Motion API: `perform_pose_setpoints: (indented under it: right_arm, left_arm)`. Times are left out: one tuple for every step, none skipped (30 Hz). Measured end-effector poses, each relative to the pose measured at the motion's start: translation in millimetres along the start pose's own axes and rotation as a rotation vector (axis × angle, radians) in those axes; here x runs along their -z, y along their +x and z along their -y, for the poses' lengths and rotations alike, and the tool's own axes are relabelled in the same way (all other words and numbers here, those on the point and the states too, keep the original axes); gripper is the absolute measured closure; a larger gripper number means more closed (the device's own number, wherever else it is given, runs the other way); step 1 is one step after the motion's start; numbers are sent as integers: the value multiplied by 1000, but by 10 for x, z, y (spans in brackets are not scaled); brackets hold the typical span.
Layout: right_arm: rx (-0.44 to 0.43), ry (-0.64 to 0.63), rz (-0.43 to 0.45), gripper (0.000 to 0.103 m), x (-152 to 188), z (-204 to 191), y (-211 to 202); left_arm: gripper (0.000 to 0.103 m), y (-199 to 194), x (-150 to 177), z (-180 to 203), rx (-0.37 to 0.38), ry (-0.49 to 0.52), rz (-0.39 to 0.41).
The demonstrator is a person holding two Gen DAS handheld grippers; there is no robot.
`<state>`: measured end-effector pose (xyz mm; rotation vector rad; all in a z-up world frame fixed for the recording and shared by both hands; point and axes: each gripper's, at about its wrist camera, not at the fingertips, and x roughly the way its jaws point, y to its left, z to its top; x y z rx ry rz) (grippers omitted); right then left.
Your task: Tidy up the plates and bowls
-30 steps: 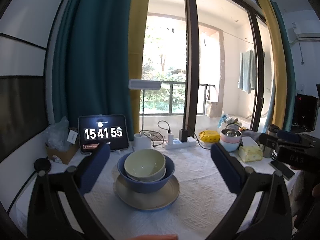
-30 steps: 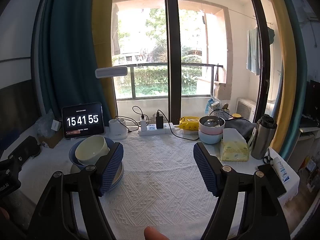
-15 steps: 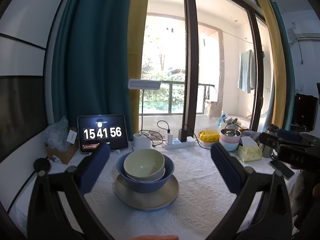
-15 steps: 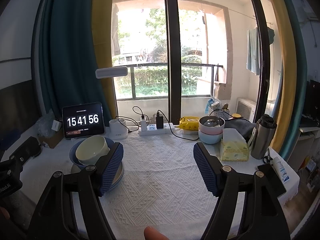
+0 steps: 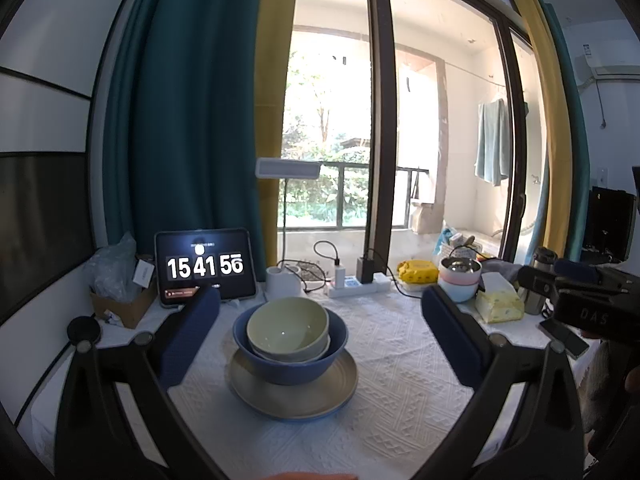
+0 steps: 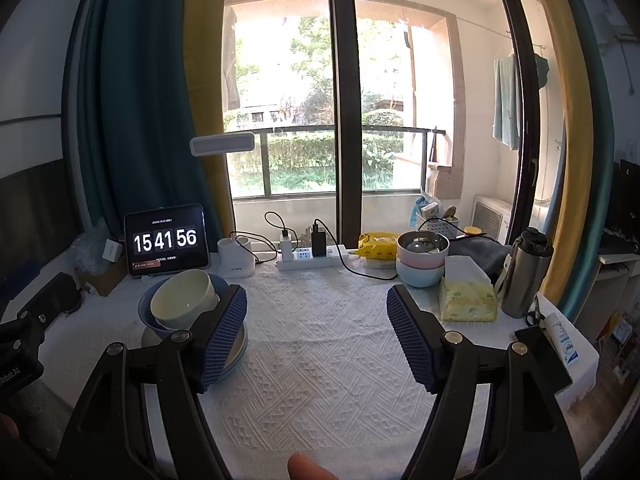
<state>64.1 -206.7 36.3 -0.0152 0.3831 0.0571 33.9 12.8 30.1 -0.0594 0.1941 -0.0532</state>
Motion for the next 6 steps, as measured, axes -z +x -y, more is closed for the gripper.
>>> perform_pose_setpoints:
  right_arm:
    - [0, 0, 0, 27, 0, 0, -1]
    - [0, -1, -1, 27, 0, 0, -1]
    - [0, -1, 0, 27, 0, 1, 1]
    - [0, -1, 0, 27, 0, 1, 1]
    - [0, -1, -1, 27, -1, 1, -3]
    - [-1, -1, 0, 27, -1, 0, 0]
  left_arm:
    - [1, -2, 1, -2, 0, 0, 1]
    - [1, -9, 4, 1, 0, 1, 3]
    - [1, -14, 7, 8, -2, 4, 6]
    - [1, -20, 9, 10, -6, 5, 7]
    - [1, -21, 10, 10, -5, 2, 6]
    - [1, -22, 10, 0, -1, -2, 4]
